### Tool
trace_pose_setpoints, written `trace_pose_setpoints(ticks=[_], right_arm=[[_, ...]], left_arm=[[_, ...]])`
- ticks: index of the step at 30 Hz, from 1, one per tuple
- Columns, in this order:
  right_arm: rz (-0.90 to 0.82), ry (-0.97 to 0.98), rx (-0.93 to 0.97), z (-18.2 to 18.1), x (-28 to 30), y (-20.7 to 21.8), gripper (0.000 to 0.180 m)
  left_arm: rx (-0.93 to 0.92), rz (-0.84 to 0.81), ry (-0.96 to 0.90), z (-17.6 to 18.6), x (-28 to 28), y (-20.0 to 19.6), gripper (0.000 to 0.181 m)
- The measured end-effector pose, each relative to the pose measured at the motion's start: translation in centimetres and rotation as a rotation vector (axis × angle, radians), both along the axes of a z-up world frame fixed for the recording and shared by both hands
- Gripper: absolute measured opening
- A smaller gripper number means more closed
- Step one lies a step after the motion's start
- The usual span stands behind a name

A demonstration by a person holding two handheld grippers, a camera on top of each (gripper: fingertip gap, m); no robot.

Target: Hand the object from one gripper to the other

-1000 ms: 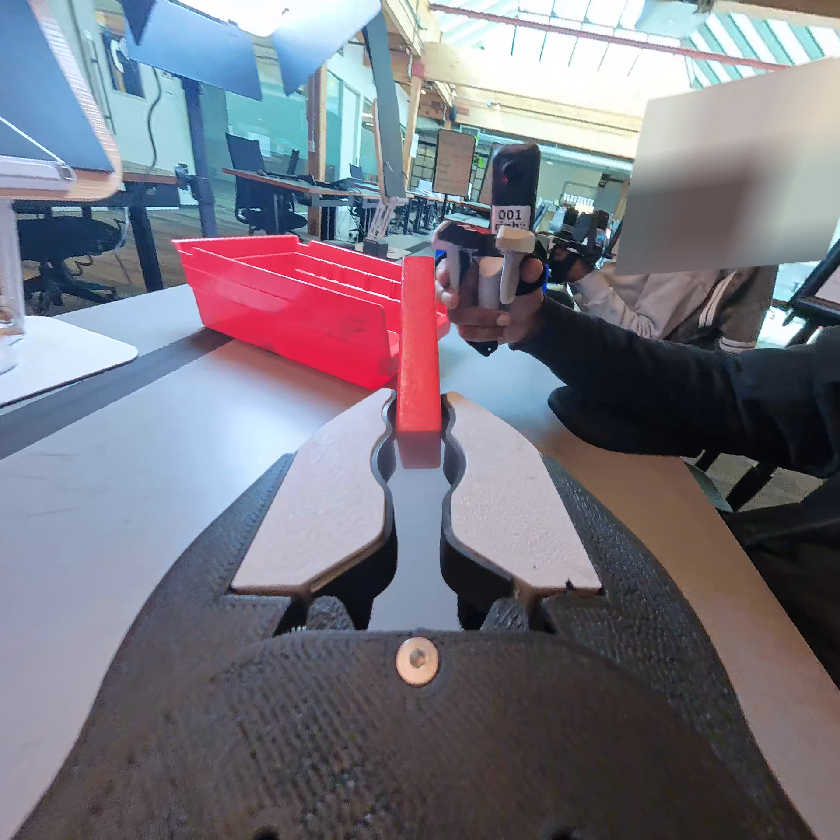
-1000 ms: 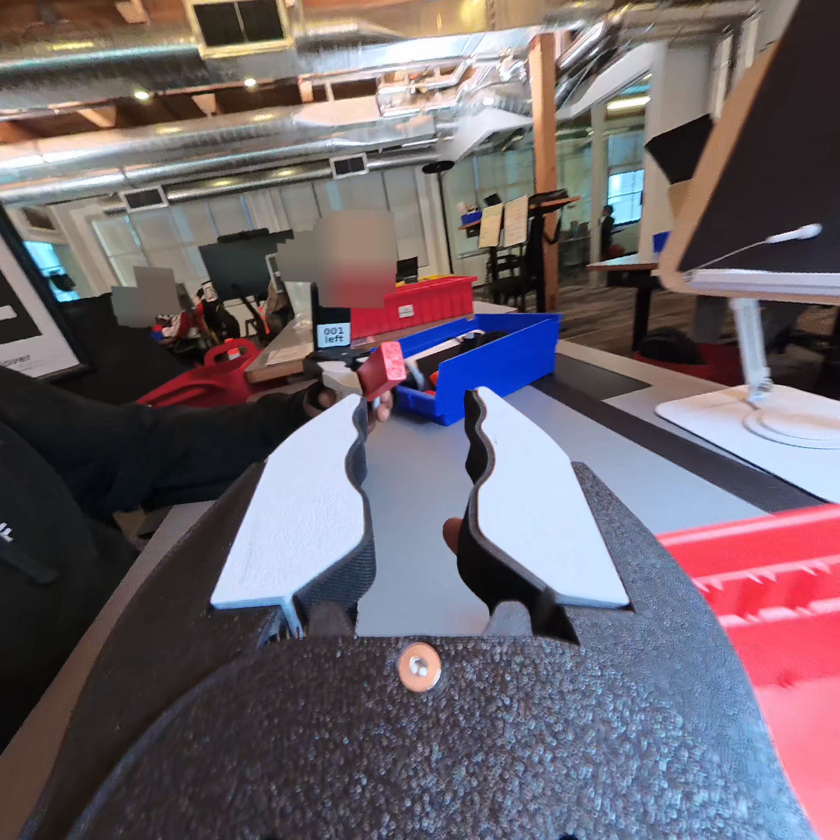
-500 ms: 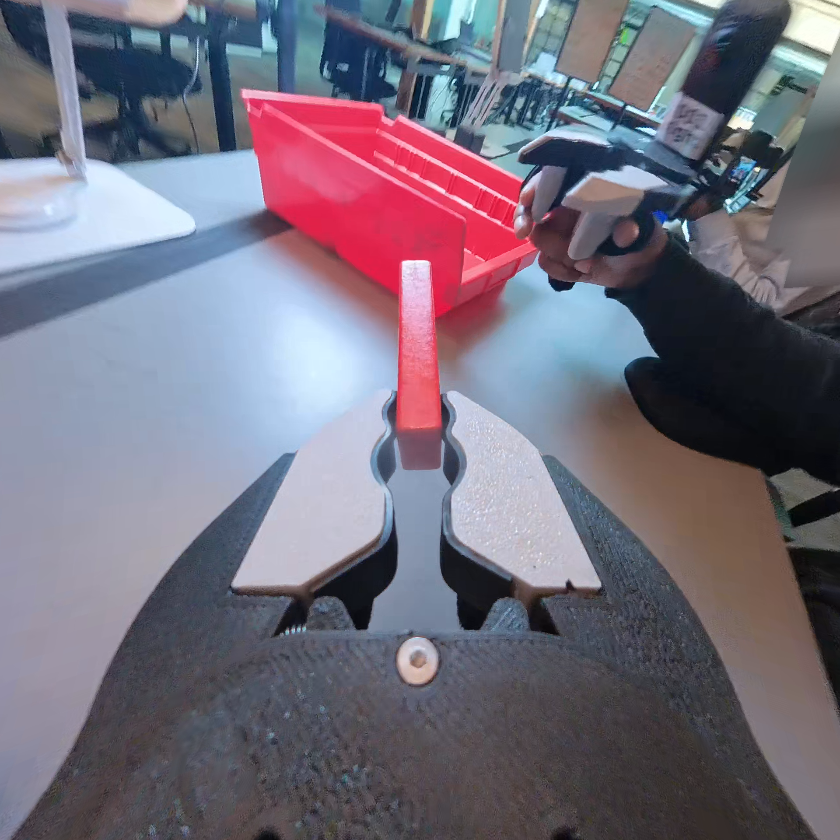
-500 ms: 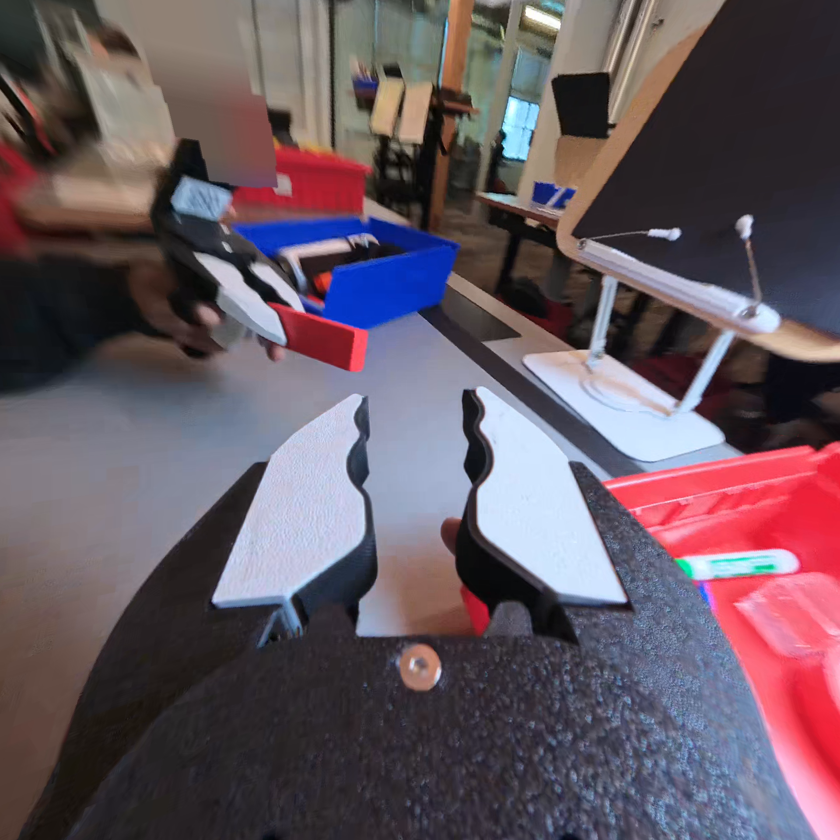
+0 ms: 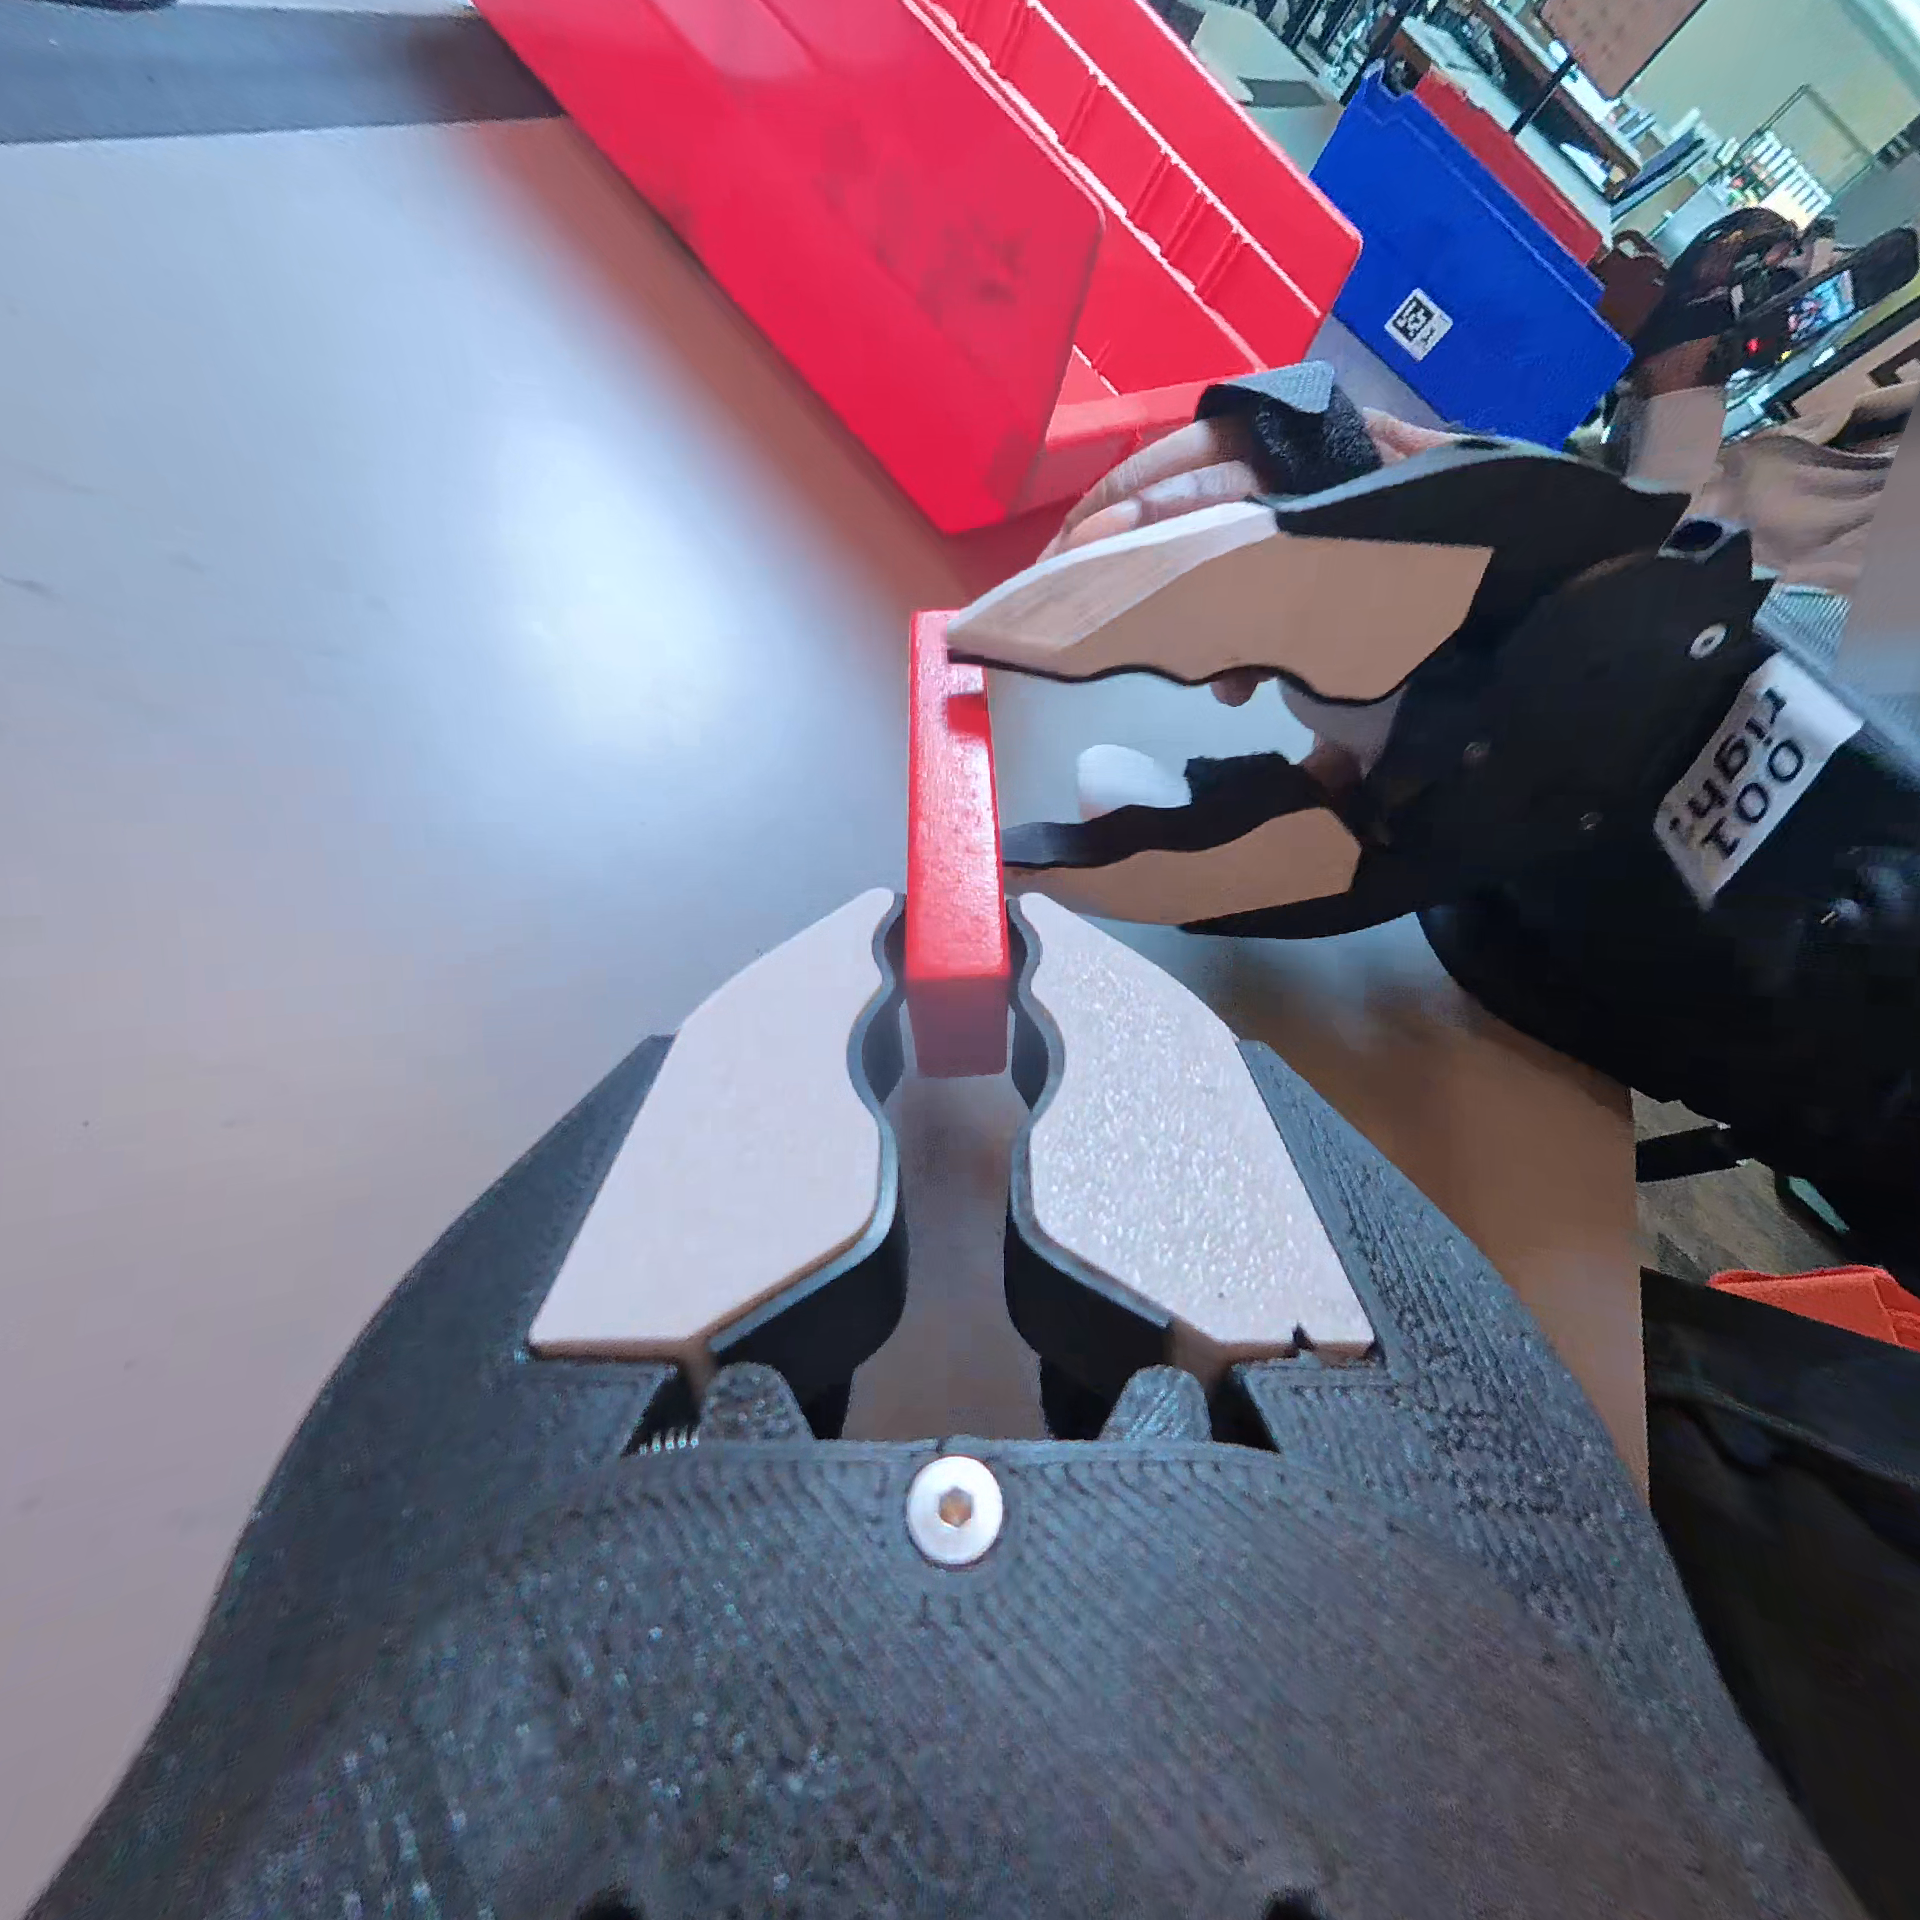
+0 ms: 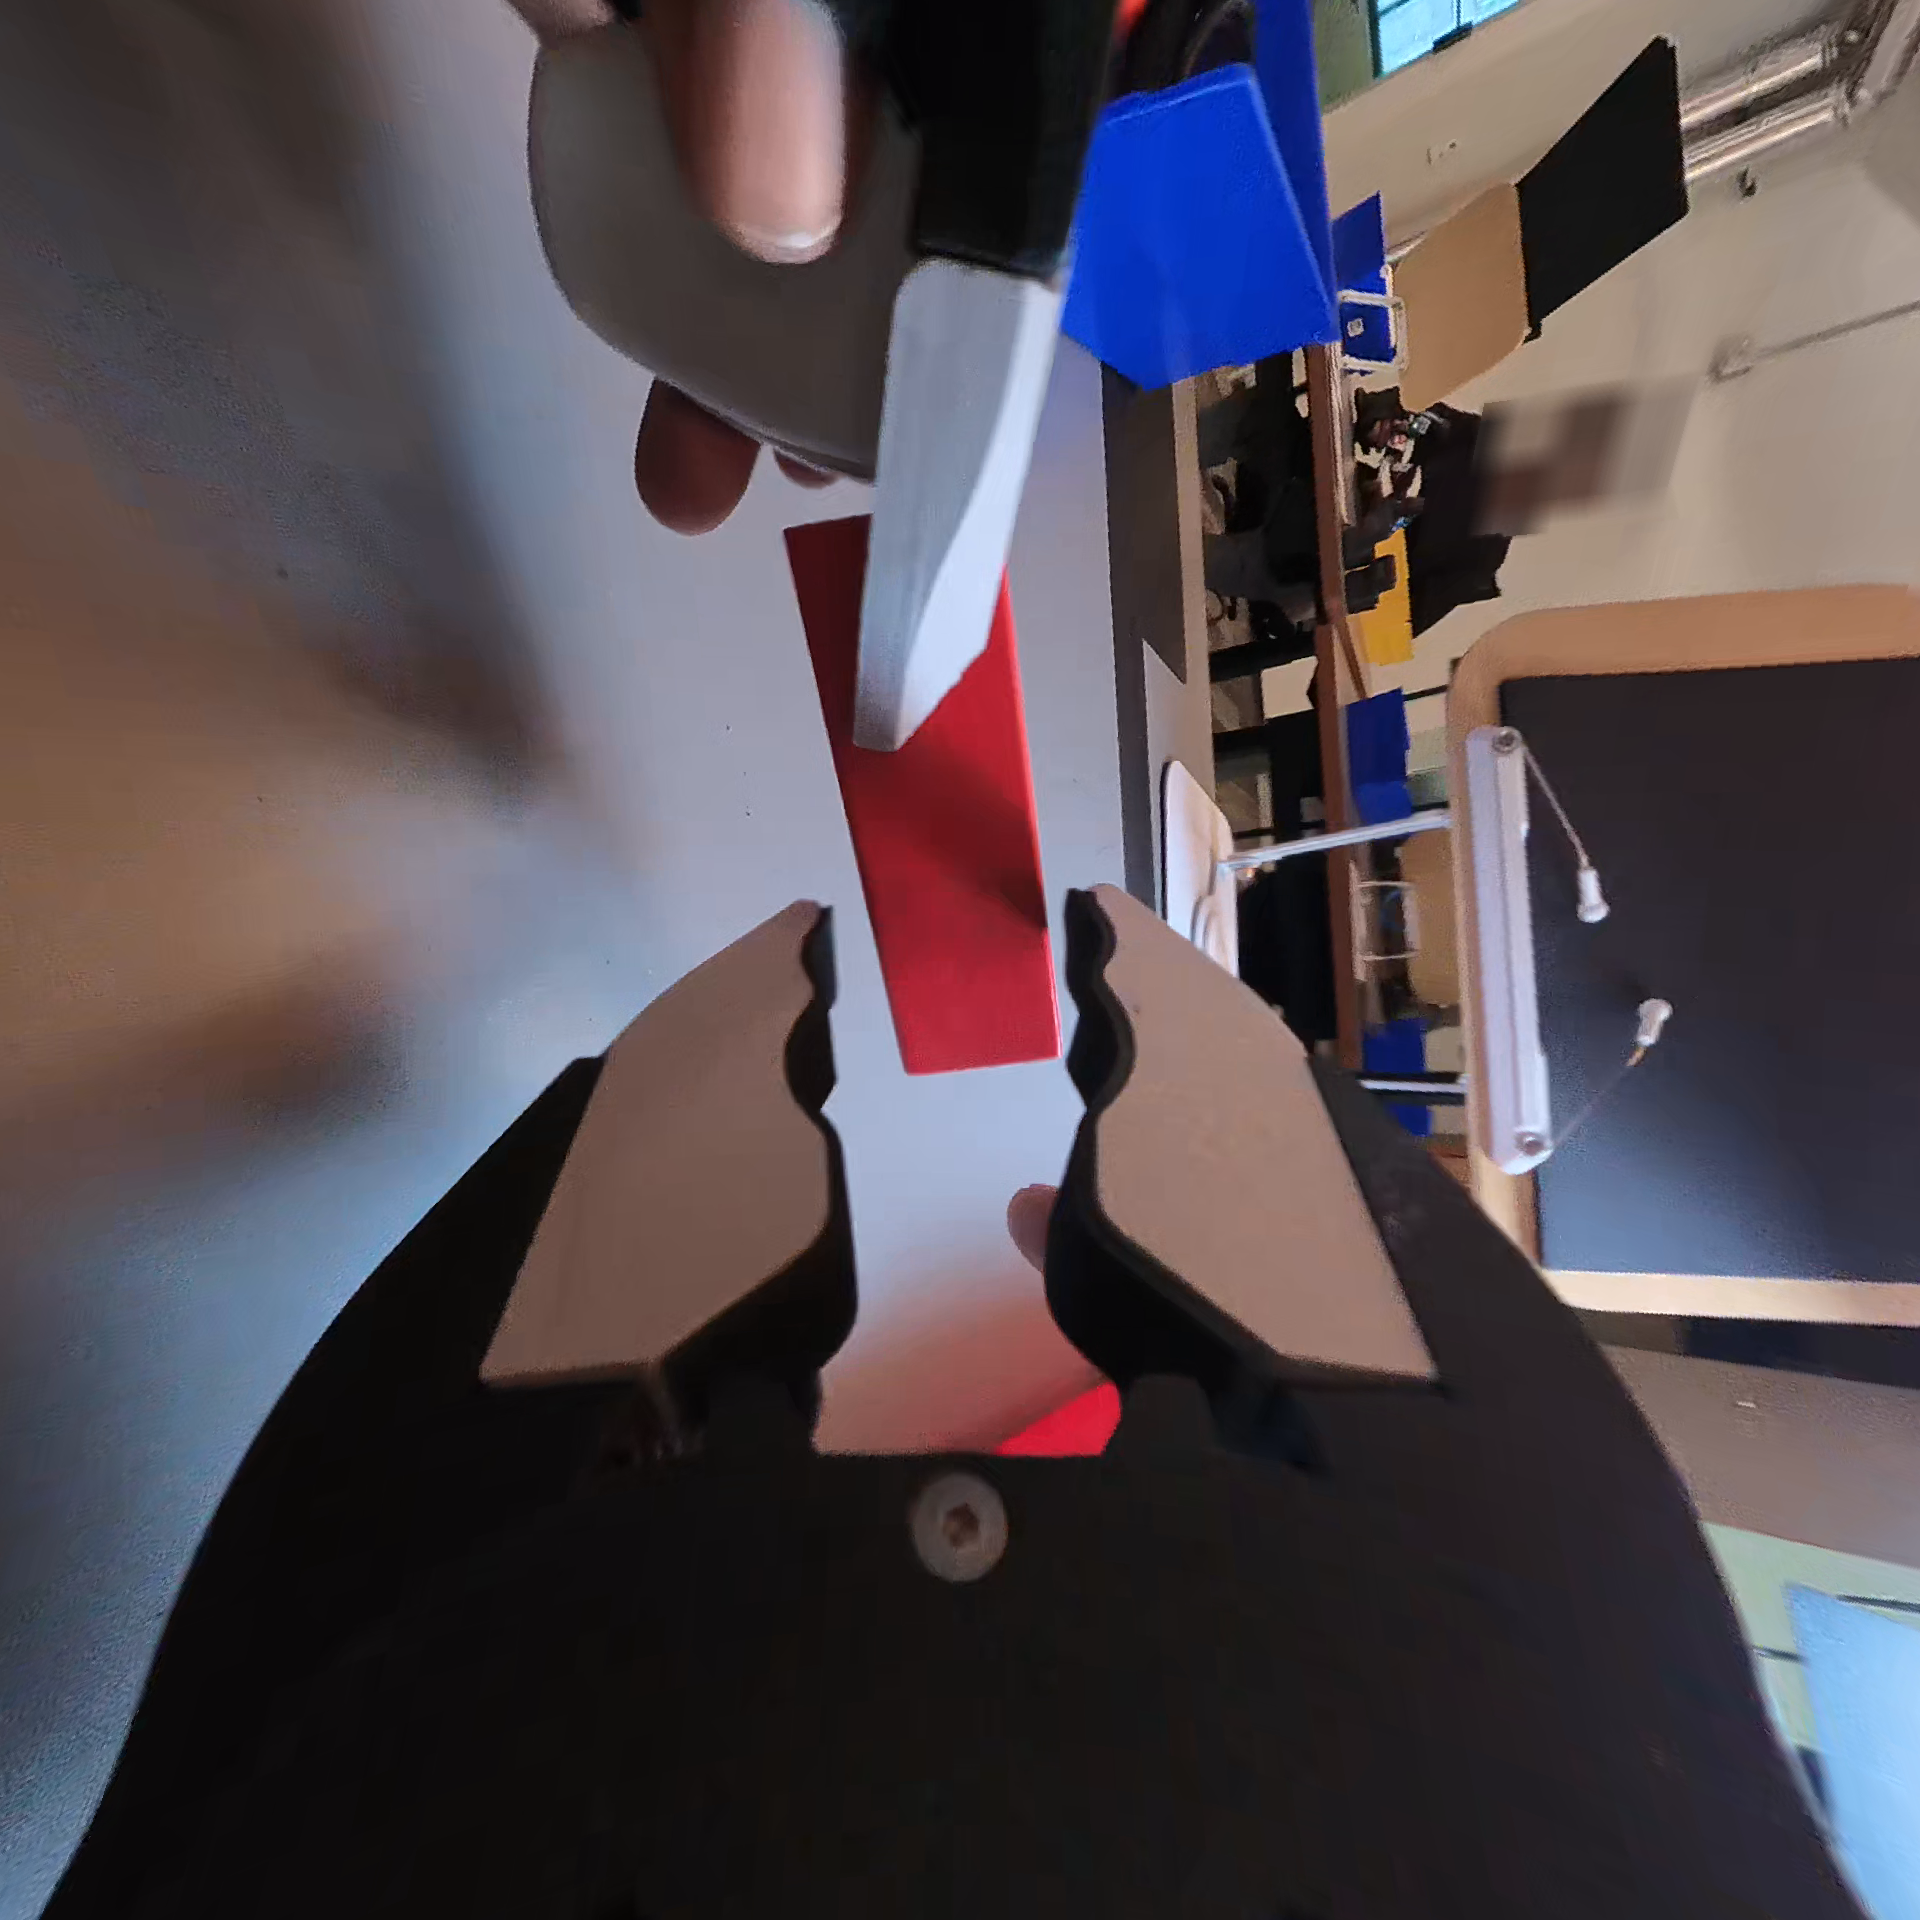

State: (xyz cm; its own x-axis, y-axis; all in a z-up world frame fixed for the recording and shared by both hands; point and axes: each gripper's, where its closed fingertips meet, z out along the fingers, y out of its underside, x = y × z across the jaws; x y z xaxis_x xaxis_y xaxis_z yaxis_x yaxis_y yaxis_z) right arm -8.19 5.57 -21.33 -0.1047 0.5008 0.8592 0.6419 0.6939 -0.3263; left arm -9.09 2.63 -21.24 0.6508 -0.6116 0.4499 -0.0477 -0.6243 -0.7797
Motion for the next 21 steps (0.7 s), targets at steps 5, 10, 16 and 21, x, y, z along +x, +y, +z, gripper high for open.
trace_pose_setpoints(ticks=[5,10,16,21], right_arm=[[-0.014,-0.010,0.021,0.2,0.1,0.0,0.033],[-0.028,0.213,-0.252,2.4,1.1,0.7,0.032],[0.058,0.773,-0.830,8.7,4.4,2.8,0.032],[0.121,1.073,-1.087,11.5,7.9,5.0,0.032]], left_arm=[[0.034,-0.029,-0.026,0.5,0.2,-0.2,0.021],[0.247,-0.078,-0.156,4.7,0.3,-0.6,0.044],[0.381,-0.018,-0.178,6.8,-1.9,0.1,0.054],[0.415,-0.003,-0.137,5.9,-2.5,0.7,0.055]])
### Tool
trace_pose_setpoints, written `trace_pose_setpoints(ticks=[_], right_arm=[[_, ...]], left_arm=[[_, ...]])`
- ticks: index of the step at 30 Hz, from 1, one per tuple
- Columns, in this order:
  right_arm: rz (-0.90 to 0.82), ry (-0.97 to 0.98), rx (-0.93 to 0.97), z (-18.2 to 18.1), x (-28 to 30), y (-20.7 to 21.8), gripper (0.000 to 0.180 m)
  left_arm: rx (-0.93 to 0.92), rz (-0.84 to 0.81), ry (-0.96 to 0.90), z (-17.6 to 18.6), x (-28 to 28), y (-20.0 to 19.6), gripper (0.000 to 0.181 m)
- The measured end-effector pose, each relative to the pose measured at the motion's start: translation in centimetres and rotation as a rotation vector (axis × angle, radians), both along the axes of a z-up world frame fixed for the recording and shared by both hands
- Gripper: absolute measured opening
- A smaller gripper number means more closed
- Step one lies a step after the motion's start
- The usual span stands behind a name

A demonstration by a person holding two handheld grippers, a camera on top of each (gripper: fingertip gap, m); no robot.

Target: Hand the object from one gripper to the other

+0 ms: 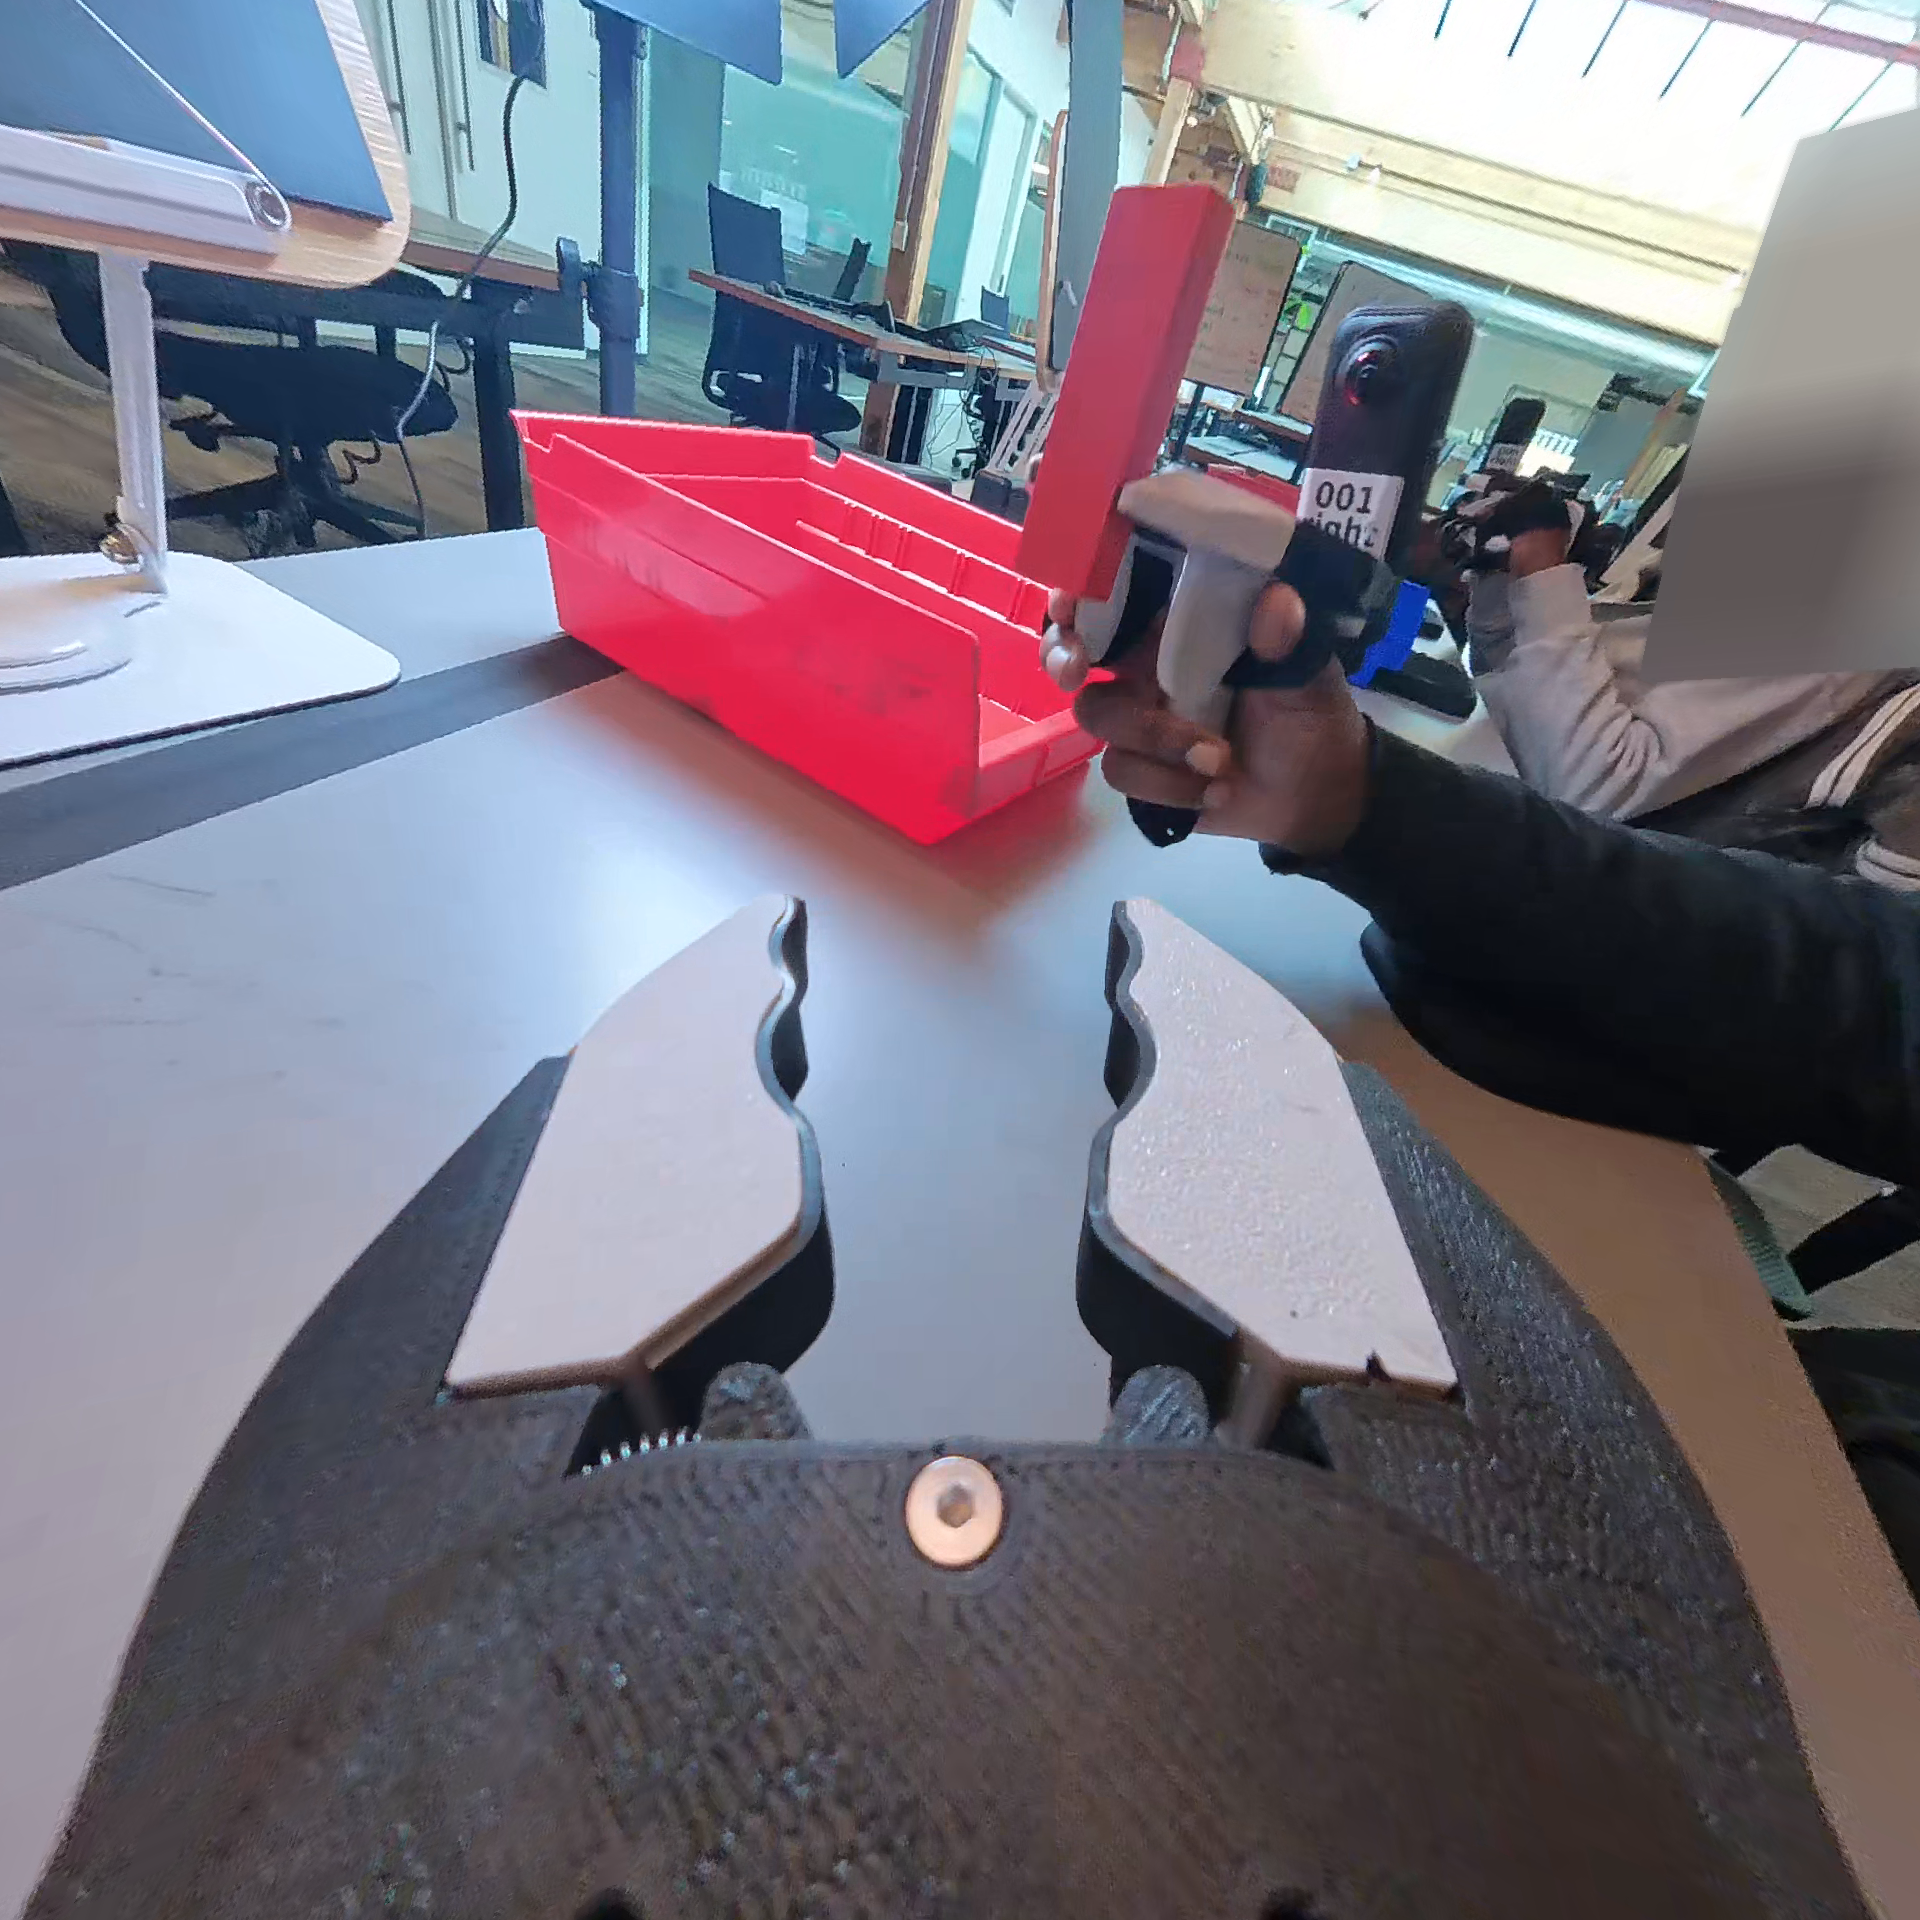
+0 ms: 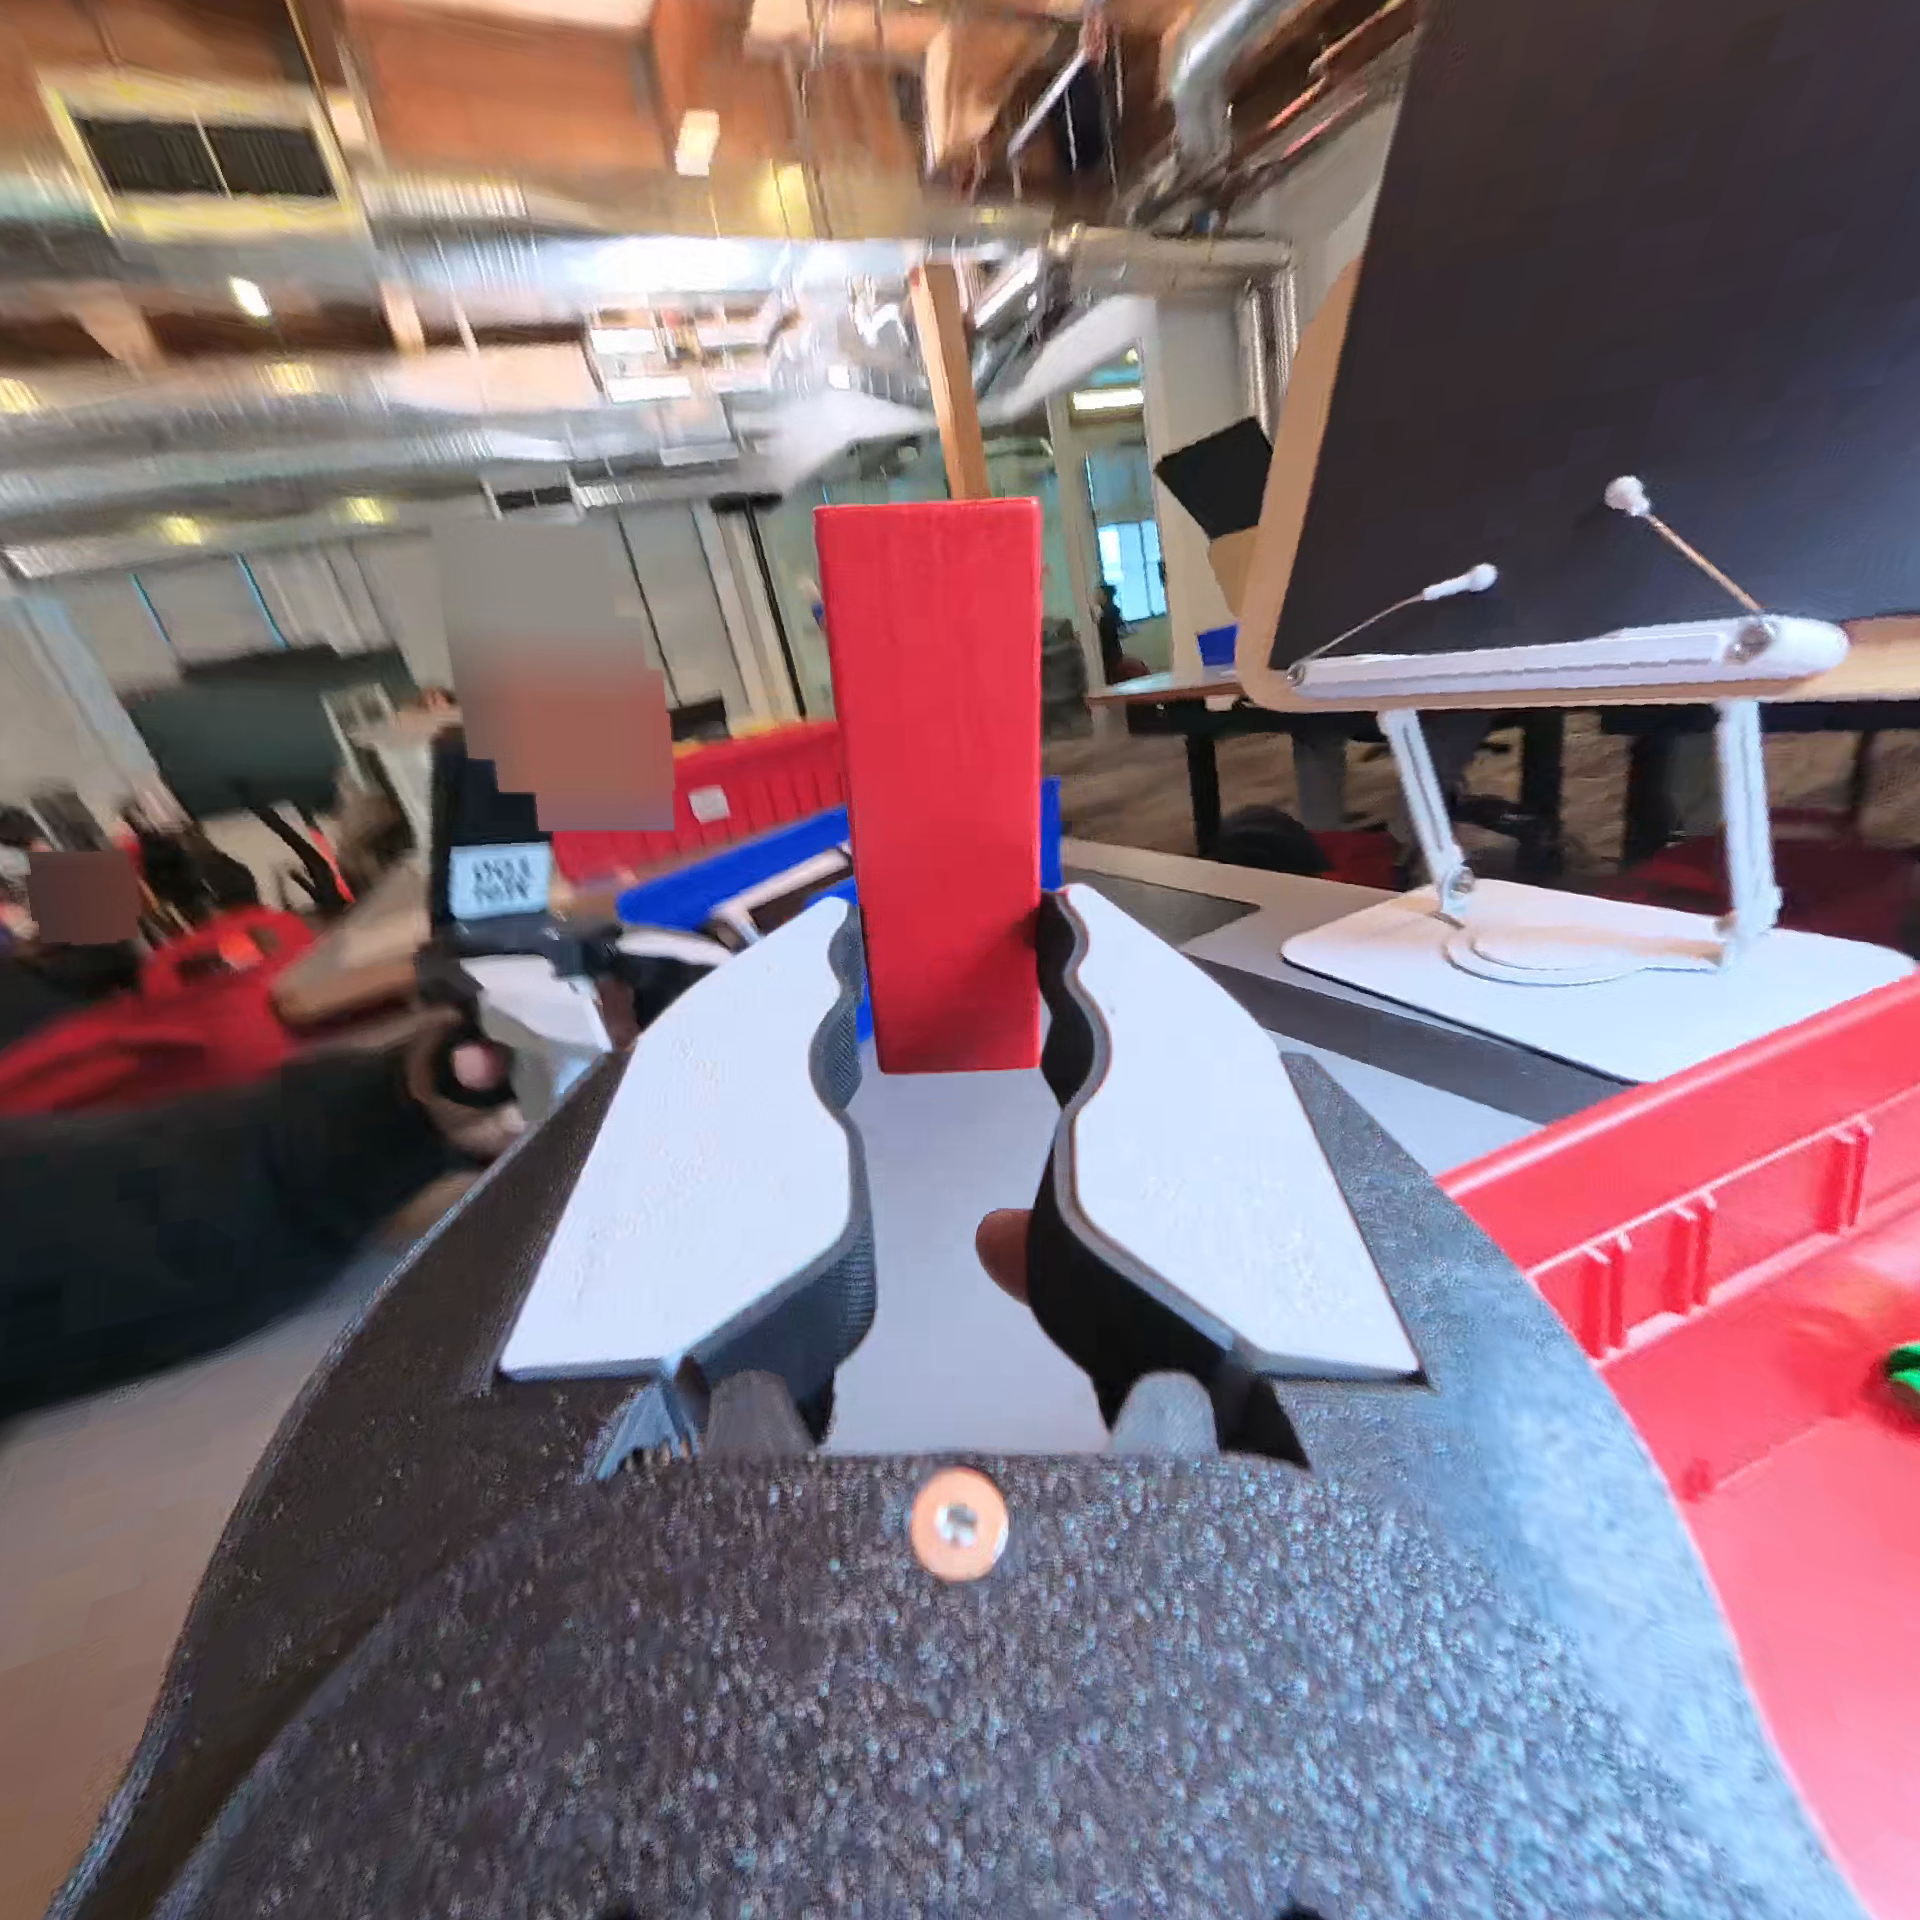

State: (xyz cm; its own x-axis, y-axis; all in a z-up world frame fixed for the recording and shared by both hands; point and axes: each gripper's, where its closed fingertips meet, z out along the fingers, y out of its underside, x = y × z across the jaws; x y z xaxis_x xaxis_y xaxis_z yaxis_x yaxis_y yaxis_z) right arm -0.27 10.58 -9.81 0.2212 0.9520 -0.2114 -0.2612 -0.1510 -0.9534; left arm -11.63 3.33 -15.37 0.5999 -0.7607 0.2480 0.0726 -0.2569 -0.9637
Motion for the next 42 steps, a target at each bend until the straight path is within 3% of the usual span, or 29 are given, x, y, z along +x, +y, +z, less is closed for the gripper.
trace_pose_setpoints(ticks=[9,16,20,25,33,36,42], right_arm=[[0.102,0.044,-0.067,0.1,-0.8,-1.0,0.032],[0.476,-0.206,-0.067,-4.1,-5.1,-7.7,0.032],[0.564,-0.312,-0.038,-6.2,-7.4,-10.7,0.032],[0.581,-0.347,-0.014,-7.2,-9.0,-12.5,0.032],[0.499,-0.334,0.040,-6.4,-8.9,-11.5,0.035],[0.385,-0.286,0.062,-4.8,-8.1,-9.4,0.050],[0.205,-0.046,0.045,0.4,-2.9,-4.5,0.052]], left_arm=[[0.054,-0.028,0.002,0.5,0.7,-0.6,0.056],[0.084,-0.108,-0.083,2.2,1.8,-2.0,0.055],[0.107,-0.173,-0.079,2.4,2.9,-3.1,0.053],[0.148,-0.226,-0.036,2.3,3.6,-4.1,0.032],[0.162,-0.203,-0.008,2.7,3.3,-3.9,0.032],[0.152,-0.137,-0.010,2.8,2.0,-2.9,0.032],[0.111,-0.039,-0.055,2.3,-1.5,-0.7,0.031]])
